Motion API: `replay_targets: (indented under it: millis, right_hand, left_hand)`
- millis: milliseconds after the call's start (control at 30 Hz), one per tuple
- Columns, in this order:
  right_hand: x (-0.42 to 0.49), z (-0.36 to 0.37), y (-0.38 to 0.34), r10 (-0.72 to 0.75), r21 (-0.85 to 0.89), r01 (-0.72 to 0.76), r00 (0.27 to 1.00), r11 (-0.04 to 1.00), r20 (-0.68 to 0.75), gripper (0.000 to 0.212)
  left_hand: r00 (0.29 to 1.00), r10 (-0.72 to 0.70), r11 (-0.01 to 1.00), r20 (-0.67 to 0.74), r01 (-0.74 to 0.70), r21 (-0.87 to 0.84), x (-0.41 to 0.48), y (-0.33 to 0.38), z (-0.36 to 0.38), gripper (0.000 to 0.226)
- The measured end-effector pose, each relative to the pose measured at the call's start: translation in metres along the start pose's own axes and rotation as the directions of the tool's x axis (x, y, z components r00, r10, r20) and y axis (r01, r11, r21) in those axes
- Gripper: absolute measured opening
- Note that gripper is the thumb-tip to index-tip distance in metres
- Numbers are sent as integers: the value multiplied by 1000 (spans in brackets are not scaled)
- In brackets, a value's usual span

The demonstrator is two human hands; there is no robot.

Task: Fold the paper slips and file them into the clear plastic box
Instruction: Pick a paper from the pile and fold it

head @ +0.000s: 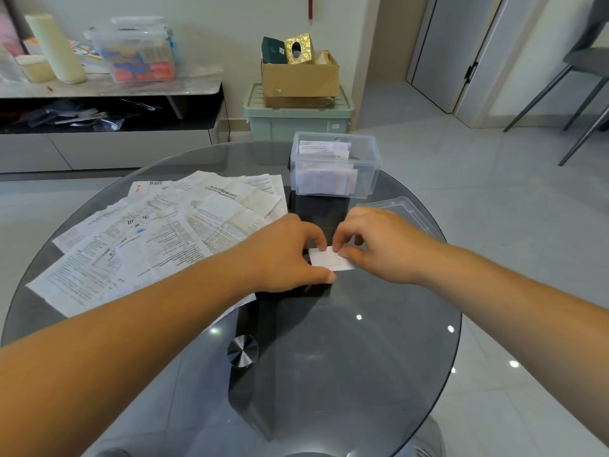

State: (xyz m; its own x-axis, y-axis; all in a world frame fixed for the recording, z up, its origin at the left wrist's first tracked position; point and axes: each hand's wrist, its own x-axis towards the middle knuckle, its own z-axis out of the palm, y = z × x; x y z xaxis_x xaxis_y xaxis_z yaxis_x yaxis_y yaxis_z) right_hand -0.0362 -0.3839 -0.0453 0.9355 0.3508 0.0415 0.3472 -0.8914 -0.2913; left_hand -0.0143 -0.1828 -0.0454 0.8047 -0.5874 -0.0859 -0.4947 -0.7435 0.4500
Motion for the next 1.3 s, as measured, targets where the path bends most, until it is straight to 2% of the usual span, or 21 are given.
replay_targets:
  millis: [100, 200, 367, 467, 600, 800, 1067, 1167, 1300]
  right_hand:
    - [-4, -1, 1, -31, -40, 32, 999, 999, 21, 15]
    - [-8, -4, 0, -35, -57, 39, 997, 998, 68, 30]
    - [-9, -3, 1, -51, 34, 50, 998, 998, 22, 6]
    - [-11, -1, 2, -47, 36, 47, 999, 998, 10, 6]
    - [-13, 3, 1, -95, -54, 93, 995, 994, -22, 3]
    - [-16, 4, 3, -94, 116, 107, 989, 987, -116, 14]
    - [-19, -1, 0, -59, 183, 84, 989, 980, -136, 17]
    - [-20, -3, -2, -45, 191, 72, 989, 979, -142, 17]
    - [-20, -10, -9, -42, 182, 74, 984, 981, -171, 15]
  left_hand:
    - [998, -4, 1000, -58, 3, -15, 1, -2, 3, 40]
    - [994, 16, 1000, -104, -15, 7, 2, -1, 4, 31]
    - [989, 78, 996, -126, -73, 42, 1, 1, 4, 19]
    - [983, 104, 993, -149, -95, 68, 1, 1, 6, 15]
    - [971, 158, 983, -179, -137, 124, -4, -1, 11, 17]
    - [966, 90, 989, -241, -116, -93, -11, -3, 9, 35]
    - [973, 31, 986, -228, -67, -152, -18, -4, 4, 53]
    - [975, 6, 987, -224, -42, -158, -23, -4, -1, 52]
    - [963, -41, 988, -265, 0, -152, -39, -11, -18, 37]
